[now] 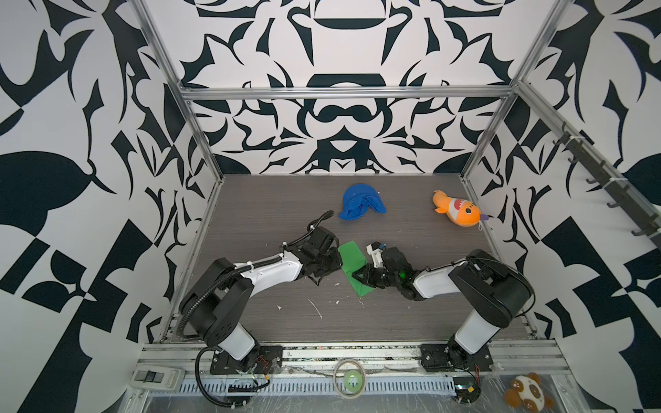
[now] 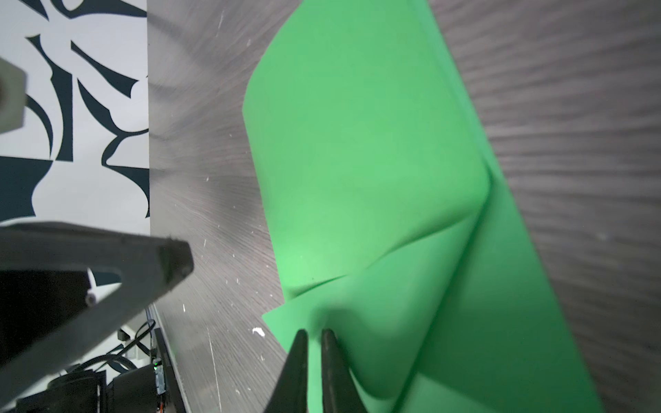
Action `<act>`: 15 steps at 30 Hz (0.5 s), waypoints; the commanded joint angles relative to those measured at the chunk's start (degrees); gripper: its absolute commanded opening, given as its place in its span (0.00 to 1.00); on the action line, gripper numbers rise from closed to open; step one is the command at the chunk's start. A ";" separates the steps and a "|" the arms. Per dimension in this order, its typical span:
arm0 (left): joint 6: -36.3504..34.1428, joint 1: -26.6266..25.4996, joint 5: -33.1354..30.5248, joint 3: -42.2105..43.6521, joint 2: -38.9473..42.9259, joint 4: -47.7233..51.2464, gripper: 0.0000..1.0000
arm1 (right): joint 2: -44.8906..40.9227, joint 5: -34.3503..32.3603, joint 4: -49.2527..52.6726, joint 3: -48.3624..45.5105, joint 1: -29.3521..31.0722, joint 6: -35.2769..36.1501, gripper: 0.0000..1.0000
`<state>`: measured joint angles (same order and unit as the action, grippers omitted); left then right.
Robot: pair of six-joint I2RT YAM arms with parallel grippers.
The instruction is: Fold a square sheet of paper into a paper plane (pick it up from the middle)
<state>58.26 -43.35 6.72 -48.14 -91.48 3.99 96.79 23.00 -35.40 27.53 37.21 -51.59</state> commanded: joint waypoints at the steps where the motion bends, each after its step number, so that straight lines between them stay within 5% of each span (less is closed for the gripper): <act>1: -0.24 -1.41 2.21 0.16 -2.96 -3.52 0.16 | 1.47 -2.66 8.72 0.03 -0.21 1.13 0.09; 15: -1.55 -3.14 1.46 -3.87 -9.85 -0.21 0.09 | 1.12 -3.36 12.11 0.87 -0.21 1.58 0.05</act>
<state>57.32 -46.37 8.86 -50.48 -100.20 2.13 96.79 23.00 -32.01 28.99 37.21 -51.05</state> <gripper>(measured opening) 0.092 0.049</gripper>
